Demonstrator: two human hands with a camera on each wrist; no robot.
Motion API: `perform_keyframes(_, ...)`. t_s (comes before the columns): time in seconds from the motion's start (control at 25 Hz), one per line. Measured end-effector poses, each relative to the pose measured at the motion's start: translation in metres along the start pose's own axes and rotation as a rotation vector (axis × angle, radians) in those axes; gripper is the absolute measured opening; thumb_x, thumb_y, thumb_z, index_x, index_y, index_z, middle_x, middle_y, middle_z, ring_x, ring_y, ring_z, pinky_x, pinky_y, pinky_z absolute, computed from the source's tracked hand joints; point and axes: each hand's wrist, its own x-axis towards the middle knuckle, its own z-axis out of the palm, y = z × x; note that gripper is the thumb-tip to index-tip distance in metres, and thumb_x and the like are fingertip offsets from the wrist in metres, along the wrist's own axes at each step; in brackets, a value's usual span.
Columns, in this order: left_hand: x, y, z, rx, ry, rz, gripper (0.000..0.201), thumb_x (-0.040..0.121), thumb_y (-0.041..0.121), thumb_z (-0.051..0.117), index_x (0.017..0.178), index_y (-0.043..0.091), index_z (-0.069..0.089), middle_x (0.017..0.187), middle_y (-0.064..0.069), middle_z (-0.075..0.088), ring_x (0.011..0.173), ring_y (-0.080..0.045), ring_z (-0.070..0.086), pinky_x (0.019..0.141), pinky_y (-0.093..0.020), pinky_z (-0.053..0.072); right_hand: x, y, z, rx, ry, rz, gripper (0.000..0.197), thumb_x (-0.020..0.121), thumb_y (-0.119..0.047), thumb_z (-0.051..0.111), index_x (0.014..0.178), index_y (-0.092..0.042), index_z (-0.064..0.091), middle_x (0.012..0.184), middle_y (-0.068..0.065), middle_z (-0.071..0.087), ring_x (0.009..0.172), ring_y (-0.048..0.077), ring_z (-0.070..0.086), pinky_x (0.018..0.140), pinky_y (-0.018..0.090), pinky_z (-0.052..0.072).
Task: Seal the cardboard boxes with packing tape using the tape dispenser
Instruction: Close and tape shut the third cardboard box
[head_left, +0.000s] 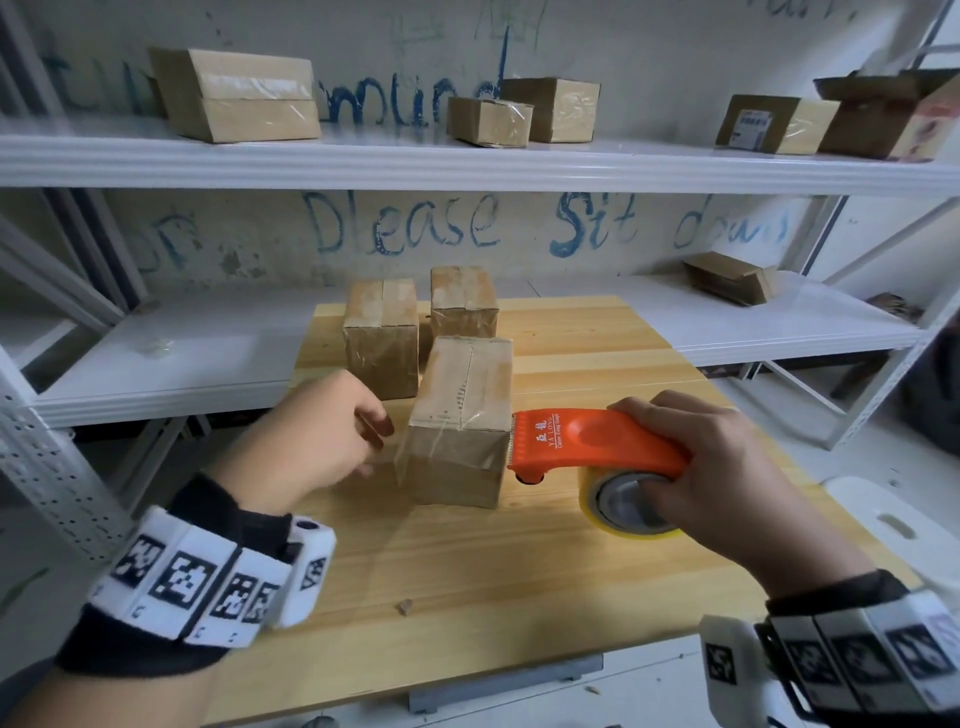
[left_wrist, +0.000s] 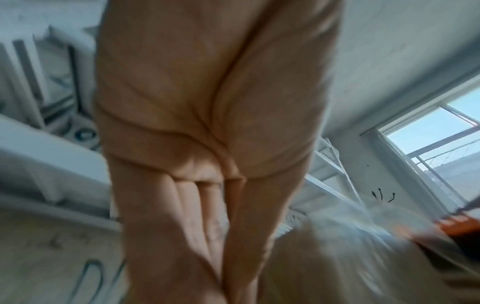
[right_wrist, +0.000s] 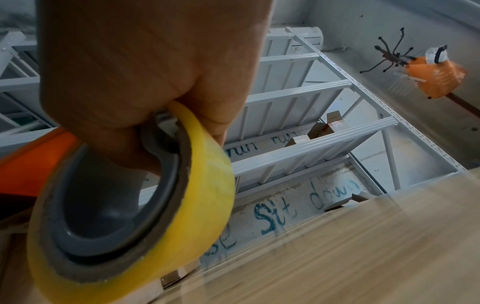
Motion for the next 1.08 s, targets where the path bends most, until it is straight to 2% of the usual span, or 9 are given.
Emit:
perform_keyframes(0.12,-0.011,0.004,-0.03,0.003,0.017,0.107,0.053,0.077,-0.006,0.079,0.106,0.037,0.07,0.109,0.021,0.068,0.095,0.003,0.068,0.094,-0.028,0.055,0.0,-0.001,0.0,0.005,-0.009,0.022,0.056,0.057,-0.009,0.065,0.112,-0.021,0.071,0.083,-0.009,0.057,0.071,0.008,0.056,0.059,0.019,0.043)
perform_keyframes(0.24,-0.021,0.013,-0.031,0.127,-0.097,0.272,0.096,0.065,0.017,0.093,0.138,0.055,0.045,0.147,0.035,0.035,0.136,0.004,0.037,0.12,-0.036,0.03,0.0,-0.002,0.004,-0.001,-0.007,0.058,0.056,0.057,-0.001,0.072,0.109,-0.021,0.07,0.085,-0.009,0.058,0.073,0.006,0.057,0.062,0.019,0.044)
perform_keyframes(0.32,-0.022,0.02,-0.013,0.164,-0.164,0.368,0.108,0.066,0.025,0.092,0.145,0.061,0.027,0.154,0.04,0.009,0.148,0.004,0.013,0.125,-0.04,0.017,0.001,-0.004,0.009,-0.028,0.012,0.076,0.054,0.057,0.002,0.073,0.107,-0.019,0.068,0.087,-0.009,0.06,0.075,0.005,0.057,0.063,0.015,0.044)
perform_keyframes(0.44,-0.019,0.026,0.023,0.304,-0.136,0.424,0.103,0.081,0.026,0.082,0.151,0.055,0.013,0.161,0.031,-0.004,0.152,-0.001,-0.007,0.126,-0.045,0.014,0.001,-0.01,0.018,-0.052,0.01,0.106,0.044,0.062,-0.001,0.071,0.102,-0.019,0.063,0.084,-0.009,0.06,0.072,0.005,0.057,0.058,0.017,0.043)
perform_keyframes(0.56,-0.018,0.03,0.043,0.442,0.008,0.42,0.076,0.092,0.027,0.069,0.149,0.041,0.022,0.169,0.009,0.004,0.156,-0.019,0.003,0.124,-0.052,0.018,0.0,-0.014,0.023,-0.049,-0.015,0.153,0.035,0.069,-0.008,0.067,0.101,-0.02,0.06,0.078,-0.012,0.058,0.067,0.004,0.055,0.055,0.017,0.041)
perform_keyframes(0.72,-0.017,0.036,0.045,0.397,0.15,0.42,0.048,0.098,0.007,0.055,0.137,0.033,0.045,0.164,0.003,0.029,0.152,-0.023,0.025,0.123,-0.056,0.016,0.0,-0.018,0.023,-0.057,-0.103,0.154,0.045,0.073,-0.008,0.064,0.113,-0.027,0.054,0.086,-0.014,0.056,0.071,0.0,0.053,0.057,0.014,0.04)
perform_keyframes(0.8,-0.019,0.036,0.042,0.376,0.187,0.449,0.047,0.096,-0.002,0.053,0.129,0.032,0.05,0.158,0.004,0.041,0.145,-0.024,0.036,0.119,-0.047,0.027,0.0,-0.018,0.022,-0.093,-0.193,0.164,0.048,0.077,-0.009,0.064,0.116,-0.03,0.048,0.09,-0.013,0.054,0.073,0.0,0.051,0.055,0.015,0.034)
perform_keyframes(0.92,-0.024,0.036,0.037,0.368,0.216,0.464,0.057,0.089,-0.013,0.048,0.126,0.029,0.051,0.15,0.005,0.049,0.139,-0.024,0.045,0.103,-0.04,0.043,-0.001,-0.016,0.021,-0.097,-0.243,0.204,0.041,0.077,-0.007,0.061,0.107,-0.029,0.044,0.084,-0.01,0.053,0.068,0.003,0.05,0.053,0.017,0.032)
perform_keyframes(1.08,-0.03,0.047,0.04,0.442,0.264,0.399,0.049,0.091,-0.012,0.038,0.126,0.02,0.05,0.141,-0.004,0.055,0.13,-0.026,0.051,0.087,-0.036,0.044,-0.003,-0.019,0.018,-0.081,-0.235,0.213,0.039,0.075,-0.005,0.059,0.103,-0.028,0.046,0.079,-0.01,0.054,0.063,0.006,0.052,0.051,0.019,0.036)
